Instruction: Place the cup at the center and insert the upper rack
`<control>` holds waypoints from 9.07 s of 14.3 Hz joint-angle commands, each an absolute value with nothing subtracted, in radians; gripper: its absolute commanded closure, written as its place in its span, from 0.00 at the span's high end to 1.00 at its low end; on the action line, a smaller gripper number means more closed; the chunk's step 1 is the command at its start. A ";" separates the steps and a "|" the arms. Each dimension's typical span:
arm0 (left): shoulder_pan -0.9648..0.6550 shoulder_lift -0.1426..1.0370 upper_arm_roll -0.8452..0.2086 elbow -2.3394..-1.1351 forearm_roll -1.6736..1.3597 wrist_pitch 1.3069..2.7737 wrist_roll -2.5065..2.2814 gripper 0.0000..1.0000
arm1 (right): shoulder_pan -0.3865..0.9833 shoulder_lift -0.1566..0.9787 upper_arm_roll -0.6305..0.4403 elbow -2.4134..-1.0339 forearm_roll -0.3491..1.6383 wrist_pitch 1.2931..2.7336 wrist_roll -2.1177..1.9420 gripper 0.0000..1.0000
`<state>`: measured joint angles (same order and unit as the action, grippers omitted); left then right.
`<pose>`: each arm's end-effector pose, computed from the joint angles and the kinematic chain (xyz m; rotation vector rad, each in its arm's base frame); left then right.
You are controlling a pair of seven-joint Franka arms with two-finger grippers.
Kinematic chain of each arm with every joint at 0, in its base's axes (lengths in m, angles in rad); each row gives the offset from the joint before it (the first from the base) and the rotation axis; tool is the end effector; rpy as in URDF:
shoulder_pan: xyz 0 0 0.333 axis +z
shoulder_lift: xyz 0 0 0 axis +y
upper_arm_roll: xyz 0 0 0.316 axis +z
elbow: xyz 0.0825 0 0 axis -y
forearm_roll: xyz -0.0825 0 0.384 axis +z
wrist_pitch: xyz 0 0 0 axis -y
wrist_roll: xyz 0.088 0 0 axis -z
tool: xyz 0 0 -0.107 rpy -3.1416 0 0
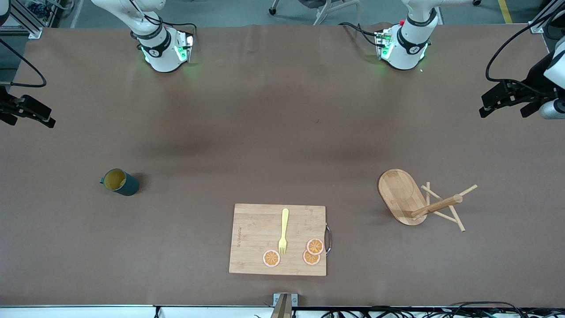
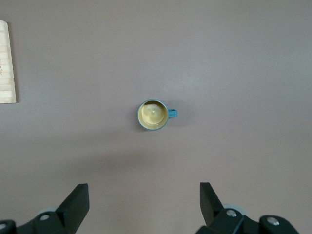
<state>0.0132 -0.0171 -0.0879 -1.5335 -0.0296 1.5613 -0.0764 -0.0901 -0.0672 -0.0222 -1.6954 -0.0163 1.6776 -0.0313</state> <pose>0.5470 -0.0446 0.6507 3.1095 0.0011 0.0662 0.5387 -0.0627 0.6116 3.1199 -0.1243 0.0753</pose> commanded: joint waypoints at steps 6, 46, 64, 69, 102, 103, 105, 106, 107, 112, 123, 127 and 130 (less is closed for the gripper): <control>0.014 -0.031 -0.095 -1.532 -0.032 1.557 -0.086 1.00 | -0.101 -0.089 -0.011 -1.717 -0.032 1.677 -0.035 1.00; 0.011 -0.031 -0.100 -1.532 -0.034 1.559 -0.084 1.00 | 0.006 0.549 -0.009 -1.698 -0.031 1.982 -0.014 0.00; 0.011 -0.031 -0.100 -1.531 -0.034 1.560 -0.084 1.00 | 0.633 0.707 -0.017 -1.338 0.218 1.939 0.476 0.00; 0.012 -0.029 -0.100 -1.531 -0.034 1.560 -0.084 1.00 | 0.744 0.793 -0.017 -1.204 0.219 1.939 0.652 0.00; -0.003 -0.031 -0.412 -1.505 -0.032 1.563 -0.412 1.00 | 0.392 0.463 -0.058 -1.060 0.044 1.413 0.752 1.00; -0.003 -0.031 -0.455 -1.508 -0.031 1.563 -0.467 1.00 | 0.341 0.450 -0.057 -1.060 0.046 1.392 0.711 1.00; -0.003 -0.028 -0.533 -1.517 -0.031 1.565 -0.566 1.00 | 0.257 0.437 -0.058 -1.060 0.046 1.378 0.626 1.00; -0.005 -0.023 -0.569 -1.519 -0.029 1.572 -0.610 1.00 | 0.212 0.425 -0.057 -1.060 0.046 1.368 0.548 1.00; -0.006 -0.021 -0.604 -1.525 -0.029 1.584 -0.650 1.00 | 0.178 0.410 -0.058 -1.060 0.035 1.364 0.464 1.00; -0.009 -0.012 -0.765 -1.609 0.035 1.709 -0.871 1.00 | -0.016 0.335 -0.067 -1.164 0.038 1.403 0.099 1.00; -0.167 0.031 -0.879 -1.859 0.156 1.943 -1.198 1.00 | -0.126 0.153 0.005 -1.362 0.026 1.514 -0.015 1.00; -0.271 0.124 -0.881 -1.904 0.342 2.009 -1.409 1.00 | -0.124 0.144 0.003 -1.384 0.021 1.520 -0.041 1.00; -0.340 0.237 -0.879 -1.905 0.532 2.013 -1.590 1.00 | -0.123 0.101 0.003 -1.455 0.014 1.569 -0.048 1.00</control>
